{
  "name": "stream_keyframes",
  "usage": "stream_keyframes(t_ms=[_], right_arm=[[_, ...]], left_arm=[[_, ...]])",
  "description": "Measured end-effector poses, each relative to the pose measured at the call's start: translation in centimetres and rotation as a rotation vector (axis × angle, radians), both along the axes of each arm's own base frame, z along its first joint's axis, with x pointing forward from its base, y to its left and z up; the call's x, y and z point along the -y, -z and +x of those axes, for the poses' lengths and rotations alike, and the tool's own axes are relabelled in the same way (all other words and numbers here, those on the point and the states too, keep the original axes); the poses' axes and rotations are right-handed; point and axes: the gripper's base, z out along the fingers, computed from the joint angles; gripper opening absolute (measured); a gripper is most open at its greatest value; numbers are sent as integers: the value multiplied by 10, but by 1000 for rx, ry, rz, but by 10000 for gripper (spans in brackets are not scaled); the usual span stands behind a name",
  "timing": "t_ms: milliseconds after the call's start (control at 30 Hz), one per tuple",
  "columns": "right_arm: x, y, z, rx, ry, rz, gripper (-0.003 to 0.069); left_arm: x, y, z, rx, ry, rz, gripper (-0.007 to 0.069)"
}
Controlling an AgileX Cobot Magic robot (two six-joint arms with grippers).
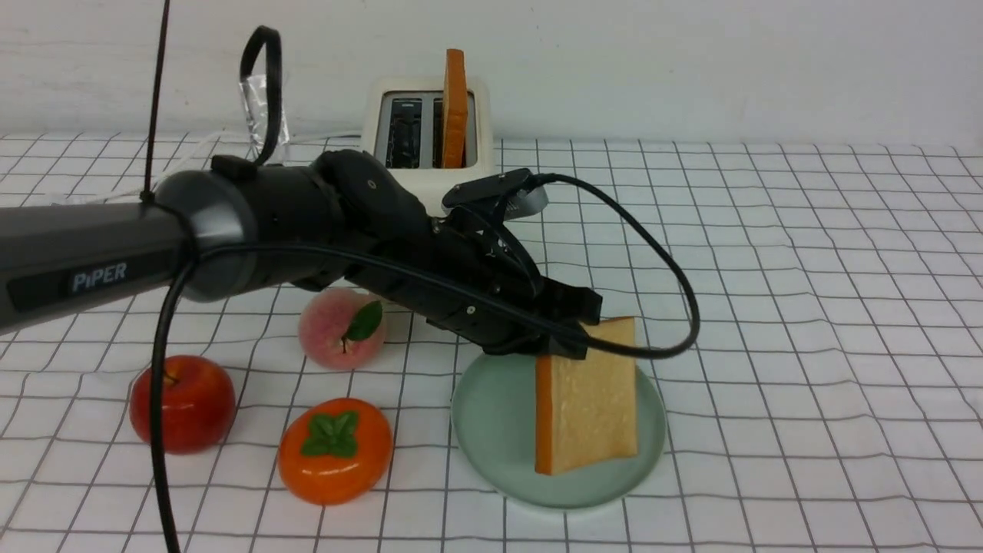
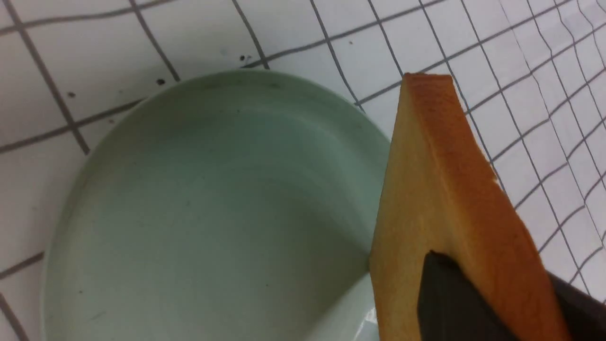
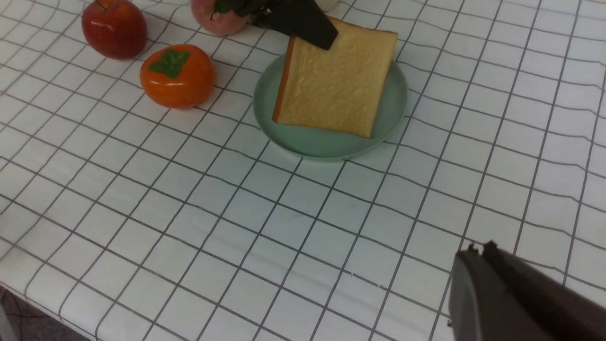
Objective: Take toasted bread from bread machine on white checkered table place on plate.
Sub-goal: 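Place the slice of bread on the plate with the left gripper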
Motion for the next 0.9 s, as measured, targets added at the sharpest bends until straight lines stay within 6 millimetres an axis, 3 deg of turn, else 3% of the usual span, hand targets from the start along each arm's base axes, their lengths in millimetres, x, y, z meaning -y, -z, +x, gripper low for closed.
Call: stream_keyframes(t_ms=[67, 167, 200, 267, 400, 433, 667, 767, 800, 867, 900], right_arm=[[0, 0, 0, -1, -2, 2, 0], [0, 0, 1, 3, 1, 4, 1], [0, 0, 1, 3, 1, 4, 1], [0, 1, 1, 2, 1, 4, 2], [0, 1, 1, 2, 0, 7, 2], [0, 1, 1, 2, -1, 8, 2], [0, 0, 1, 12, 3, 11, 3], [0, -2, 3, 31, 10, 17, 3], [0, -2, 3, 33, 11, 18, 3], [0, -3, 4, 43, 15, 24, 3], [0, -3, 8, 35, 16, 26, 3]], left_arm=[[-1, 1, 0, 11, 8, 17, 192], [-2, 2, 1, 32, 25, 53, 390], [-3, 3, 1, 33, 27, 55, 390], [-4, 3, 1, 48, 38, 78, 514], [-7, -3, -1, 94, 63, 119, 635], [-7, -4, -1, 99, 66, 123, 638], [-23, -70, -22, 297, 85, 125, 627], [-32, -100, -36, 380, 85, 111, 567], [-33, -102, -36, 386, 84, 111, 561], [-38, -118, -46, 423, 89, 102, 492], [-44, -131, -55, 446, 90, 97, 412]])
